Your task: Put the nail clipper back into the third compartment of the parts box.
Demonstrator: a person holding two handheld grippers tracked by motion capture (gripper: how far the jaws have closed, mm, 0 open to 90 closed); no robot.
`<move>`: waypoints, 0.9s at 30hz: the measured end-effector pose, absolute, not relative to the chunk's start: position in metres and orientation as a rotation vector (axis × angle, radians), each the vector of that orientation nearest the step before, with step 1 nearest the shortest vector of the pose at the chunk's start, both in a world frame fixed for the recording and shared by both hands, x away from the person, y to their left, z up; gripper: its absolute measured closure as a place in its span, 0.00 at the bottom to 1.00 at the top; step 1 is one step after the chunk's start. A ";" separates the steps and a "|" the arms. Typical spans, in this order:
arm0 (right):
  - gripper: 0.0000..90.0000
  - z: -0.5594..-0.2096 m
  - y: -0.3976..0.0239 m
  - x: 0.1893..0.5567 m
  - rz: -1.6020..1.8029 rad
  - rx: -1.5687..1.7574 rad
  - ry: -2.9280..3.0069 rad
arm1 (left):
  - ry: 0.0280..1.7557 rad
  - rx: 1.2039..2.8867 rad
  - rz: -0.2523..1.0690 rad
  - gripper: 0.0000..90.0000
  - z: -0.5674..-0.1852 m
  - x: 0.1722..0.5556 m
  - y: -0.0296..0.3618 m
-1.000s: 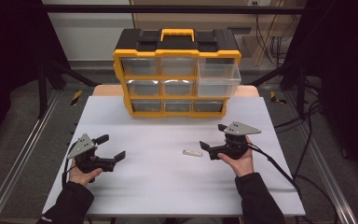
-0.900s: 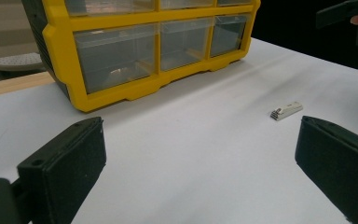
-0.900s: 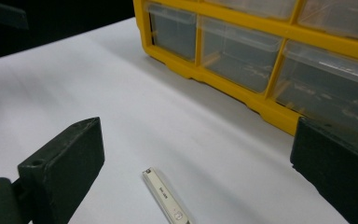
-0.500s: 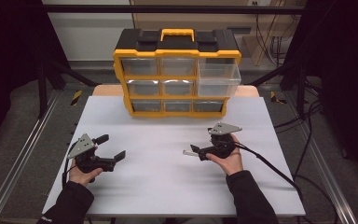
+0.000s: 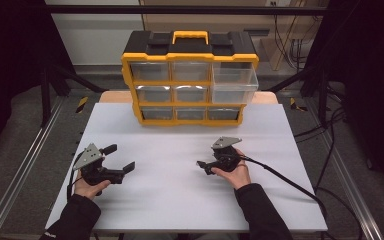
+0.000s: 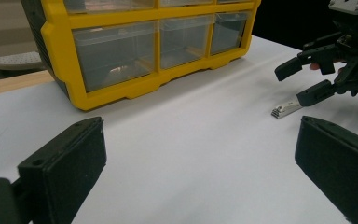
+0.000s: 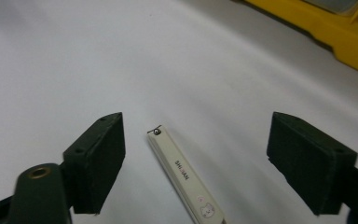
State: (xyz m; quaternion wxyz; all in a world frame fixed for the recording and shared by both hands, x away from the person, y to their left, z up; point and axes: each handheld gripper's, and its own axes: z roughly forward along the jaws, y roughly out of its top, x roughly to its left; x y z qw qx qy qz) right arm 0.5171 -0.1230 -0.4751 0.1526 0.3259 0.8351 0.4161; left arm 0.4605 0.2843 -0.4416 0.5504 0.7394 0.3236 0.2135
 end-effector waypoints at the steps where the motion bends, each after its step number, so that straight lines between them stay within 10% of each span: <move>1: 0.23 -0.475 -0.123 0.517 1.194 0.935 2.396 | 0.766 1.750 0.505 0.02 -0.442 0.460 0.284; 27: 0.77 -0.489 -0.118 0.518 1.136 0.892 2.509 | 0.766 1.750 0.506 0.02 -0.442 0.460 0.284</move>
